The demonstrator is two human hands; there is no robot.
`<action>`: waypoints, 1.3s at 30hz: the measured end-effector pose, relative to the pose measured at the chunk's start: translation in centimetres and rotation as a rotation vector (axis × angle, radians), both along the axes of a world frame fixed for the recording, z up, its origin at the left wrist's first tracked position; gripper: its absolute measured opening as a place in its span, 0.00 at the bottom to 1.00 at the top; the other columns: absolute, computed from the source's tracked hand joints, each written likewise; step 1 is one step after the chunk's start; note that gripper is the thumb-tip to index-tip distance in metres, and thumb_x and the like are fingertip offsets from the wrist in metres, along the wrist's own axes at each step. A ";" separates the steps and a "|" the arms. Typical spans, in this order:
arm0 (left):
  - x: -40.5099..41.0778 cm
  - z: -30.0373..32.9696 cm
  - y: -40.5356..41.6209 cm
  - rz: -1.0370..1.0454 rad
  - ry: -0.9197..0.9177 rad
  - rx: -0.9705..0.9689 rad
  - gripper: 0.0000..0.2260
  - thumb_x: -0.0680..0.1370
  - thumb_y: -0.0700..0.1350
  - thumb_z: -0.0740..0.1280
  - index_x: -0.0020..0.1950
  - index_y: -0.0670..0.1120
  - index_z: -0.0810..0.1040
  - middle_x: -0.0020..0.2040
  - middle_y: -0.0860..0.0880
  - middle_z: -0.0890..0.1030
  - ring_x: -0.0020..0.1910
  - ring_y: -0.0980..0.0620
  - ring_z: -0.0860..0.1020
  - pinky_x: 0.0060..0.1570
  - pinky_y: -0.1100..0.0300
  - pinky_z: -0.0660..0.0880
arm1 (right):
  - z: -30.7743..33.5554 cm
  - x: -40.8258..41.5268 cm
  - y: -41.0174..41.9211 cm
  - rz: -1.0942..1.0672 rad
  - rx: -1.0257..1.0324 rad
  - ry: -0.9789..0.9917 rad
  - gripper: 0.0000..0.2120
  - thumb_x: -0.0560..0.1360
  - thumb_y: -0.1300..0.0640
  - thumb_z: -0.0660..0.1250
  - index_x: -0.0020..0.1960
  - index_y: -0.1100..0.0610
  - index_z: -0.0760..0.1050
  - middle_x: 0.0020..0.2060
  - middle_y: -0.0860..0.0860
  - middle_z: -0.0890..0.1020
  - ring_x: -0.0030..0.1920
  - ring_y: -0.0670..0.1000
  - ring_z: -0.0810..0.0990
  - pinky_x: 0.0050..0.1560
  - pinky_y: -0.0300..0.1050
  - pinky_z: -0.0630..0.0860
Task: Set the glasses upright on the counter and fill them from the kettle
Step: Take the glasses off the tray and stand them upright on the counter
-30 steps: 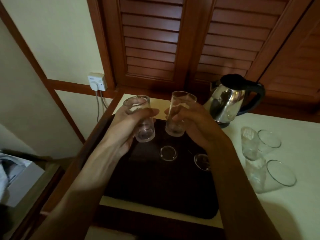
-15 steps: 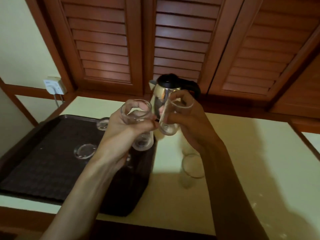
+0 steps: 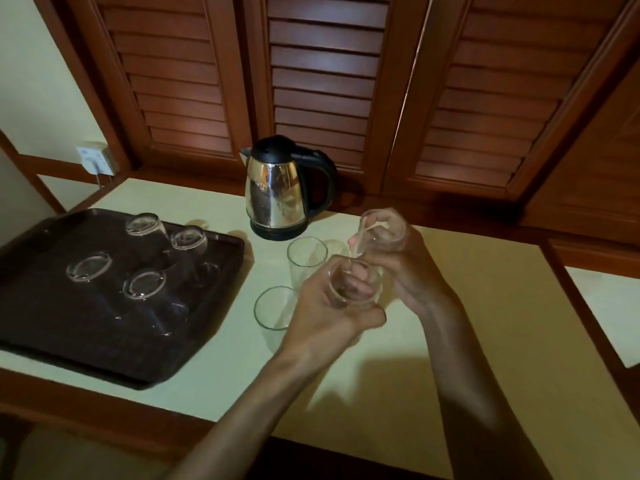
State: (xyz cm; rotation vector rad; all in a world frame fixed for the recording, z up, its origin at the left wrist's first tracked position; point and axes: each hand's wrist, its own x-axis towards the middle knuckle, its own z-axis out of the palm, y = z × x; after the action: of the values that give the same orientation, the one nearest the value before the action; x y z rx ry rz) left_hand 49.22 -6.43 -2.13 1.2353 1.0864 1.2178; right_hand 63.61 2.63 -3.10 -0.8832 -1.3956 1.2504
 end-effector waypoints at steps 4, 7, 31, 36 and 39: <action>2.3 -3.2 -1.0 0.007 0.010 -0.027 0.17 0.63 0.29 0.74 0.48 0.40 0.77 0.39 0.50 0.77 0.38 0.54 0.75 0.41 0.65 0.73 | -2.8 1.3 0.3 0.029 -0.067 -0.071 0.21 0.61 0.71 0.73 0.51 0.56 0.74 0.45 0.45 0.82 0.52 0.57 0.80 0.49 0.50 0.75; 3.0 -5.3 -1.2 0.031 -0.006 -0.065 0.16 0.62 0.30 0.72 0.48 0.39 0.76 0.40 0.46 0.77 0.41 0.52 0.76 0.43 0.64 0.74 | -4.9 1.8 0.6 0.017 -0.117 -0.124 0.22 0.61 0.67 0.77 0.51 0.53 0.76 0.48 0.54 0.83 0.53 0.62 0.83 0.50 0.51 0.77; 2.6 -6.3 -0.8 0.082 0.138 0.060 0.27 0.65 0.38 0.83 0.60 0.47 0.77 0.52 0.49 0.83 0.55 0.52 0.82 0.54 0.62 0.78 | -6.5 3.1 0.4 -0.041 -0.058 -0.171 0.38 0.60 0.48 0.83 0.67 0.46 0.73 0.64 0.54 0.79 0.68 0.48 0.77 0.68 0.53 0.75; 0.9 -1.0 -1.9 0.131 0.194 0.272 0.31 0.66 0.39 0.82 0.65 0.49 0.75 0.58 0.52 0.82 0.65 0.48 0.78 0.67 0.60 0.72 | -0.5 2.3 -0.4 -0.080 0.155 -0.263 0.36 0.65 0.45 0.81 0.69 0.45 0.70 0.68 0.50 0.78 0.73 0.45 0.72 0.67 0.35 0.68; -1.5 2.1 -2.1 0.130 0.180 0.366 0.29 0.67 0.39 0.81 0.65 0.47 0.76 0.60 0.53 0.81 0.65 0.47 0.78 0.67 0.54 0.74 | 3.1 -0.5 -1.0 -0.028 0.237 -0.268 0.29 0.70 0.51 0.78 0.68 0.47 0.72 0.66 0.48 0.79 0.71 0.43 0.74 0.66 0.36 0.70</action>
State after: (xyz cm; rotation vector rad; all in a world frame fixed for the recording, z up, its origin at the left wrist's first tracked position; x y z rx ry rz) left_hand 47.72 -8.48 -0.05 1.5969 1.1192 1.4728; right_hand 63.08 1.65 -0.01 -0.9250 -1.6979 0.9457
